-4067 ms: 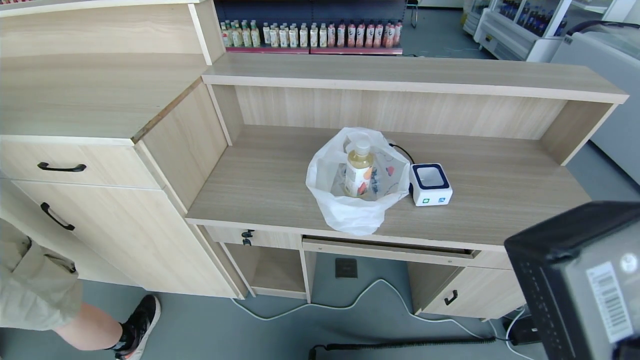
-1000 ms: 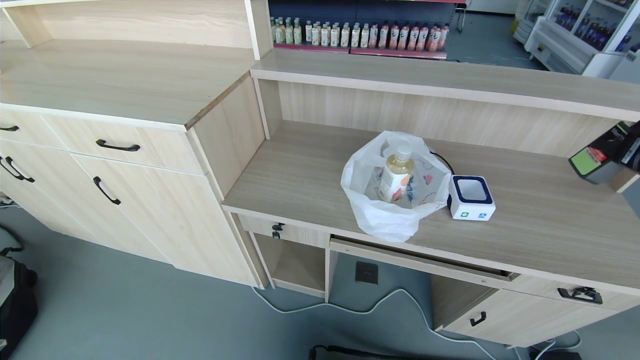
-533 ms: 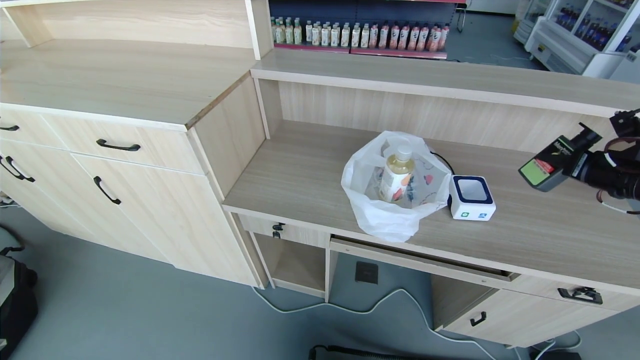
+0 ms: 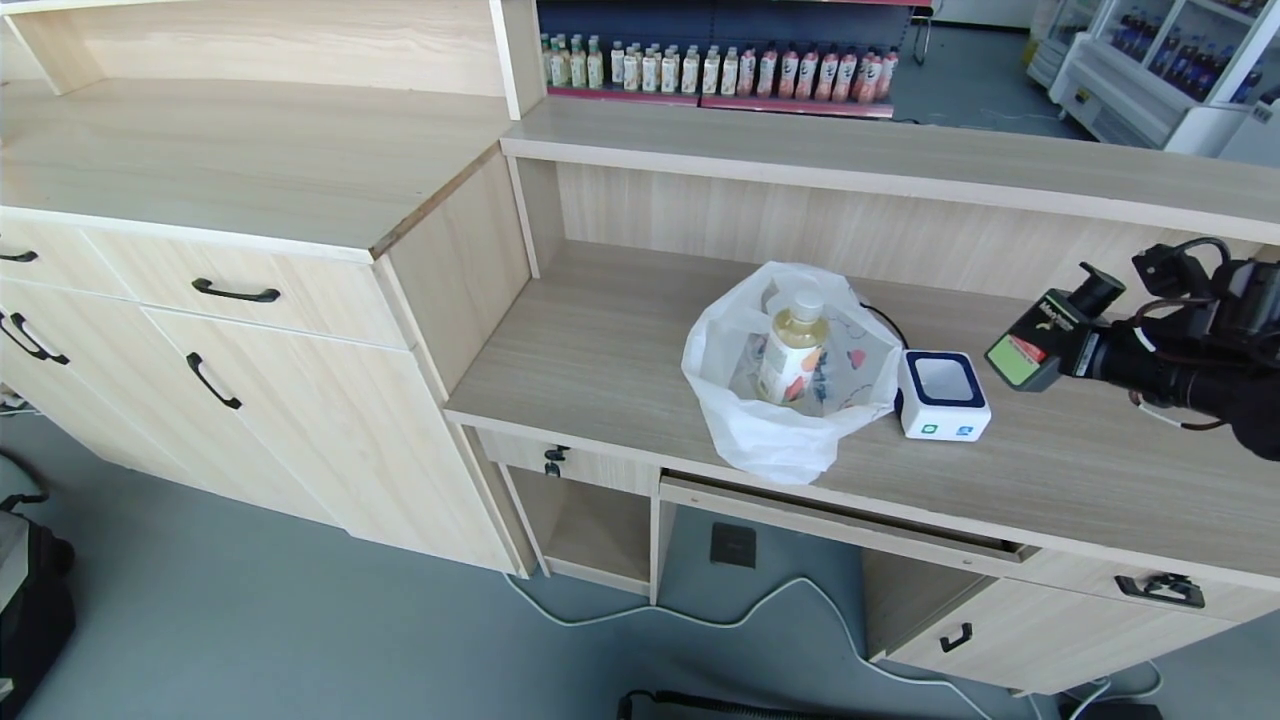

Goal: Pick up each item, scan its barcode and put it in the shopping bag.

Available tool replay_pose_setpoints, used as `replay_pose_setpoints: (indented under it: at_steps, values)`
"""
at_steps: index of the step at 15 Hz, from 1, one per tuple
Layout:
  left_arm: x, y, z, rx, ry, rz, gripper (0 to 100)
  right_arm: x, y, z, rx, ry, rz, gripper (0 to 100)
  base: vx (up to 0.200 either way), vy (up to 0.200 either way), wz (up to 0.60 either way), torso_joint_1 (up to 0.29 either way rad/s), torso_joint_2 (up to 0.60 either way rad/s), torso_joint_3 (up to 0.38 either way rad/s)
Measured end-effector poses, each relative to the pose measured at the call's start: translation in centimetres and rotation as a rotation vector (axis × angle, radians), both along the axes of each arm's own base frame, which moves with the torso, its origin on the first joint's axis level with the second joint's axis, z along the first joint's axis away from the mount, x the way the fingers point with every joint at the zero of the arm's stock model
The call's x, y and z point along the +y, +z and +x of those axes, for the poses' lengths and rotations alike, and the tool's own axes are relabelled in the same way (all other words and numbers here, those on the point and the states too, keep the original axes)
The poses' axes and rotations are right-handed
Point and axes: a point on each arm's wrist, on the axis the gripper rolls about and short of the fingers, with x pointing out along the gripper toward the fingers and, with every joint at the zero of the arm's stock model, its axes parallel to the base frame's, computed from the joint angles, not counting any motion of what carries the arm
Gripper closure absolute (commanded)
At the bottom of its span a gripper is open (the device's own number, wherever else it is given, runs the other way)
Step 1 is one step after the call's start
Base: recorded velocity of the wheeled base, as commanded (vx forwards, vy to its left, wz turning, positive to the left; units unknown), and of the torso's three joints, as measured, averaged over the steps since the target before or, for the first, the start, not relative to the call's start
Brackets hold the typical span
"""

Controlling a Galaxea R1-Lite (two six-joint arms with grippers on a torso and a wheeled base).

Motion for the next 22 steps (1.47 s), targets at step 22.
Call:
replay_pose_setpoints:
  at_steps: [22]
  values:
    - [0.0,0.0,0.0,0.000,0.000,0.000,0,1.1,-1.7,4.2,-0.017,0.044,0.039,100,0.000,0.000,0.00,0.000,0.00,0.000]
